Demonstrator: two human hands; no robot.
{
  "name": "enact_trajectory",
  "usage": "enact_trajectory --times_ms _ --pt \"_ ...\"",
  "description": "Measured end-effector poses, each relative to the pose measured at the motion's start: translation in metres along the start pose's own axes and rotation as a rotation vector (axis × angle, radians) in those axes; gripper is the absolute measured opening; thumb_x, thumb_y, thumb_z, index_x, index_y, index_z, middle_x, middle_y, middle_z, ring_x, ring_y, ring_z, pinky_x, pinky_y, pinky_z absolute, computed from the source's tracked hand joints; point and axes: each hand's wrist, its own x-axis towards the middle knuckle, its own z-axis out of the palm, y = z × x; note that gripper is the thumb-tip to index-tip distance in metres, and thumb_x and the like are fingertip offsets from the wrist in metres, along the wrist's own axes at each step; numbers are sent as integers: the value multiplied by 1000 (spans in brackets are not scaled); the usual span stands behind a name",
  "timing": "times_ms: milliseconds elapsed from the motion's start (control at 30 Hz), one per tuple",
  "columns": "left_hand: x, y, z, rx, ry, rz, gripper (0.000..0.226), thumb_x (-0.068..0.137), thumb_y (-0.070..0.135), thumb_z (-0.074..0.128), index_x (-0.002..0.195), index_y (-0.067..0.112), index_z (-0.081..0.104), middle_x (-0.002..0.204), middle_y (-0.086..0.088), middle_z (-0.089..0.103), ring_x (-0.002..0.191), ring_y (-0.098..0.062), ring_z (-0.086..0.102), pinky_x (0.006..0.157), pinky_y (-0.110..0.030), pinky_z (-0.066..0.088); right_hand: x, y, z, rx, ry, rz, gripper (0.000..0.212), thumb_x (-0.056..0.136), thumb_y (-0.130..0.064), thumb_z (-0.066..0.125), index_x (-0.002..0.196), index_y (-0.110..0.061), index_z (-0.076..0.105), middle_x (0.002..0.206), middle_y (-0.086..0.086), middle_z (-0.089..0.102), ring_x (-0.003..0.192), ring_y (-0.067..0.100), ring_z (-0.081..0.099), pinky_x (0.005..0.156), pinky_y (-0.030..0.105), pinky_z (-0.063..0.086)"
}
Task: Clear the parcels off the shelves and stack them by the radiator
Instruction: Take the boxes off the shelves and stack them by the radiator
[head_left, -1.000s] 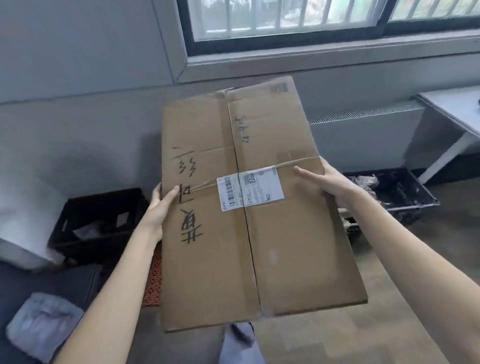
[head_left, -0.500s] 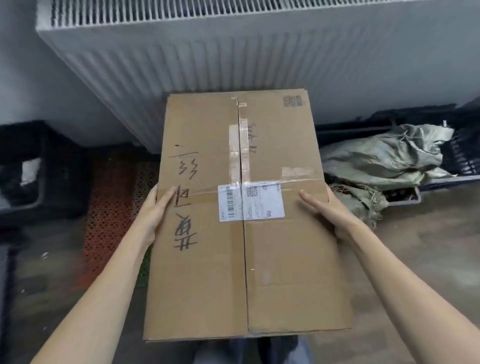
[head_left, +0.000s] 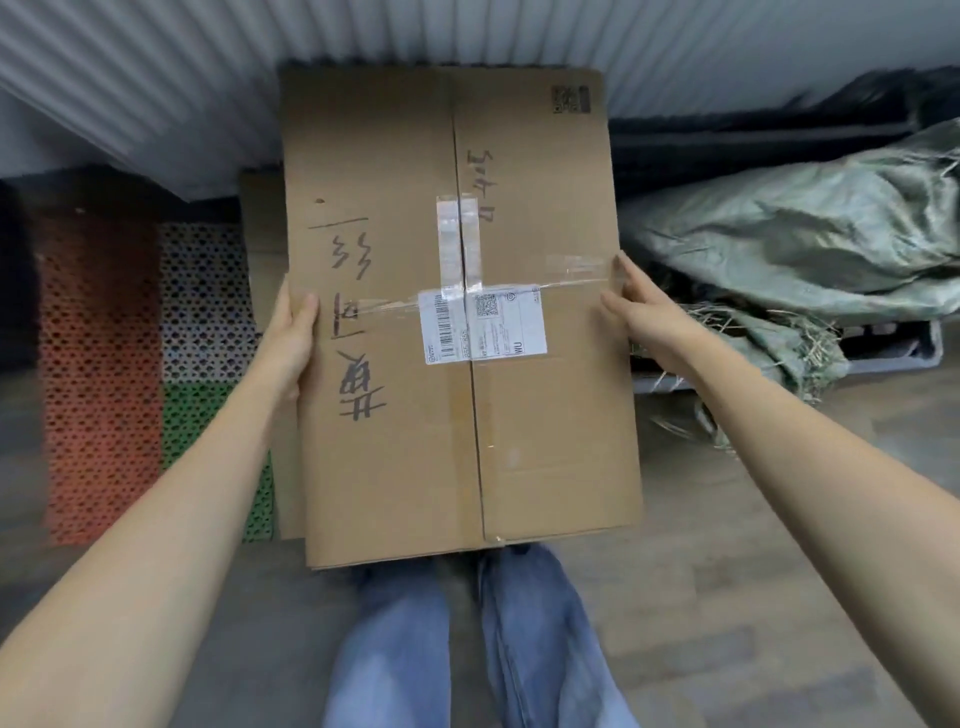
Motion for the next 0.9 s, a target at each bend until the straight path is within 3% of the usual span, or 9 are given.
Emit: enact_trajectory --times_ms 167,300,433,533,667,767,800,900 --pt "10 17 6 60 -10 -17 51 102 24 28 150 28 11 155 2 26 141 -19 27 118 -40 22 8 -11 3 -25 15 50 57 100 -24 38 151 -26 12 157 -4 21 141 14 27 117 39 25" --pt "-12 52 10 112 -44 -102 71 96 3 38 150 26 -3 157 -2 17 142 -21 23 118 -39 18 -18 -33 22 -60 74 48 57 100 -18 37 151 -23 11 153 -3 28 132 8 35 107 21 27" --pt "-88 93 -1 349 -197 -112 65 98 13 40 150 29 4 158 -5 15 143 -26 20 118 -42 18 -92 -98 60 -169 33 -3 58 99 -29 40 151 -21 16 156 2 24 141 16 27 110 27 24" --pt "-166 131 -36 410 -276 -110 55 98 21 40 149 29 17 157 -1 18 143 -25 21 114 -43 21 -174 -175 96 -168 -93 -113 55 98 -36 43 148 -23 25 152 -1 33 137 14 33 99 22 26" --pt "-283 180 -109 406 -170 -32 45 100 21 37 144 24 32 147 -5 37 130 -23 41 101 -37 36 -289 -276 129 -261 -281 -313 49 97 -36 44 144 -22 37 148 -3 39 132 8 37 97 19 27" --pt "-362 195 -186 482 -54 -44 41 99 19 36 140 19 40 124 -8 50 105 -21 51 70 -26 40 -365 -331 151 -358 -441 -403 45 98 -35 43 140 -18 43 145 -2 43 127 6 39 96 20 29" --pt "-390 197 -214 495 0 -53 40 99 18 35 139 18 42 123 -10 51 105 -24 53 66 -25 38 -390 -345 162 -402 -507 -432 45 98 -36 42 138 -17 44 143 -1 46 127 8 41 96 21 30" --pt "-482 191 -291 445 215 -70 39 100 15 33 138 16 42 138 -8 48 117 -23 53 82 -30 40 -461 -373 198 -570 -724 -533 43 97 -37 44 135 -18 49 134 0 54 114 6 48 95 21 33"
